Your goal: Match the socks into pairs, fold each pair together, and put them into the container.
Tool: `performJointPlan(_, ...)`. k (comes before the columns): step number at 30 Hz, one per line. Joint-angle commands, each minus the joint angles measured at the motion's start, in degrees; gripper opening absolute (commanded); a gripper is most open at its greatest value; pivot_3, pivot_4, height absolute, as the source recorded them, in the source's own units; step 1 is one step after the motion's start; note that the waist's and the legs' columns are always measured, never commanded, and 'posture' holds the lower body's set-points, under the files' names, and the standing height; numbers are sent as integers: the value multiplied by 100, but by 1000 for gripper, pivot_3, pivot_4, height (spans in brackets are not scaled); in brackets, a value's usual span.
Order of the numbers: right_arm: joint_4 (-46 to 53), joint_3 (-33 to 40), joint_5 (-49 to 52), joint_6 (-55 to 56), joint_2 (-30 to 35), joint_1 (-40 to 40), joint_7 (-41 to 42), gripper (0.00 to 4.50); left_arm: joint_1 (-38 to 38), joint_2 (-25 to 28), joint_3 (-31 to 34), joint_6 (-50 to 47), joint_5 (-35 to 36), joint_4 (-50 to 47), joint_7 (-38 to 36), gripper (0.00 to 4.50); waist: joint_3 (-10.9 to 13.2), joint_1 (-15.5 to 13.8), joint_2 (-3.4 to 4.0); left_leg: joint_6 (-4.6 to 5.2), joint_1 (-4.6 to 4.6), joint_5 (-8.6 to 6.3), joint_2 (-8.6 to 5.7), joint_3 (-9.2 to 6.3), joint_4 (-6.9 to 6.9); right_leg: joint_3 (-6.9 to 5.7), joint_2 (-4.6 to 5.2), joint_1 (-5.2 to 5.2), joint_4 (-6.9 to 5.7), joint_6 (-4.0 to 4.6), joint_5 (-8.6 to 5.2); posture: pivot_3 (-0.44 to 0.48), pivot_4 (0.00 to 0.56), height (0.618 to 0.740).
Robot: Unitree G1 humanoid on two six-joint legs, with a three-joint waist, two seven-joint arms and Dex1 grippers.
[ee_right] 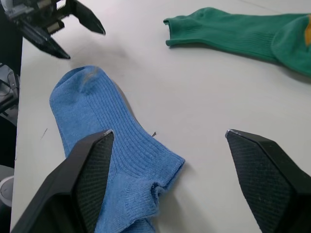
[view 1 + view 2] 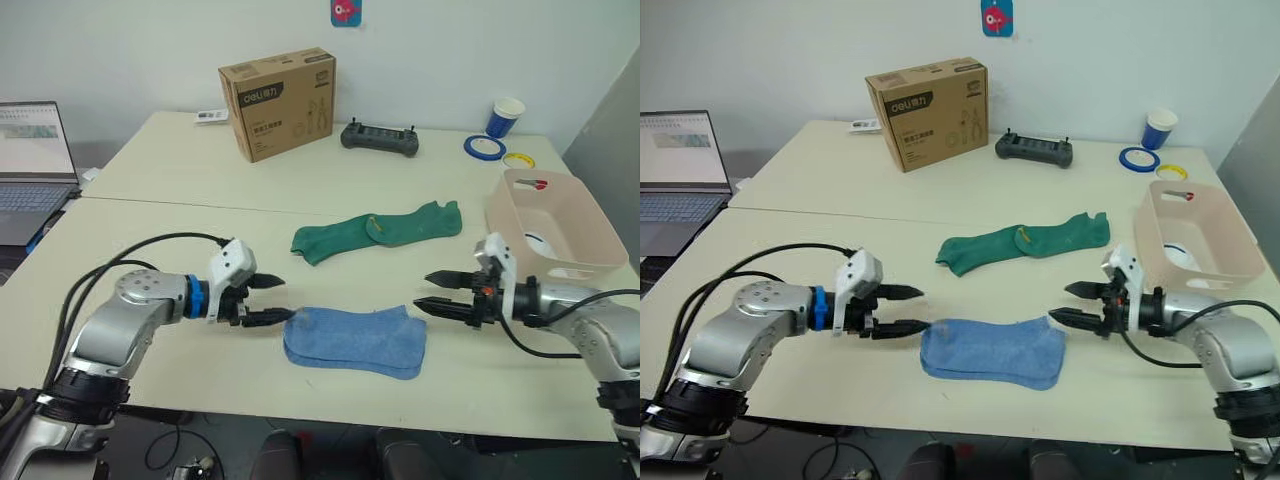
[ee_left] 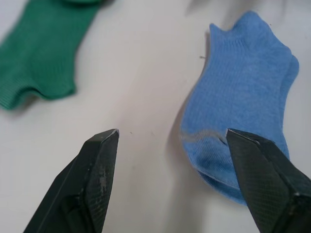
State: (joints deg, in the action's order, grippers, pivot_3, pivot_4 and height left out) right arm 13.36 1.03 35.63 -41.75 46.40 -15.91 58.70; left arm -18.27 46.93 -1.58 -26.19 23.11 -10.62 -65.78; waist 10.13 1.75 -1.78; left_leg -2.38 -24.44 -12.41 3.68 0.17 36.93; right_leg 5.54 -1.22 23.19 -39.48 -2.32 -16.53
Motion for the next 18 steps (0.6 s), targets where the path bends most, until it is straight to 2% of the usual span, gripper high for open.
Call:
performJointPlan(1, 577, -216, -674, 1293, 307, 503, 551, 3920, 388, 63, -79, 1058, -391, -595, -102, 3500, 0, -2, 1, 0, 0, 0, -1, 2, -2, 0, 2, -1, 4, -1, 0, 0, 150, 740)
performJointPlan(6, 598, -795, -2008, 3616, 432, 916, 976, 3920, 753, -50, -459, 1808, -845, -839, -58, 3500, 0, 17, 1, -1, 2, 0, -2, 11, 2, 5, 6, 1, 4, -9, 3, 0, 150, 740)
performJointPlan(11, 391, -1086, -2506, 4535, 348, 1005, 1064, 3920, 814, -51, -874, 2564, -1461, -542, -92, 3500, -1, 16, 1, -1, 9, 1, -3, 17, 4, 10, 6, -2, 2, -10, 7, 0, 150, 740)
performJointPlan(18, 87, -1288, -2877, 4774, 116, 832, 853, 3920, 675, -263, -998, 2980, -1855, -81, 129, 3500, 0, 9, 1, -1, 8, 1, -2, 15, 3, 10, 5, -2, -1, -7, 5, 0, 150, 740)
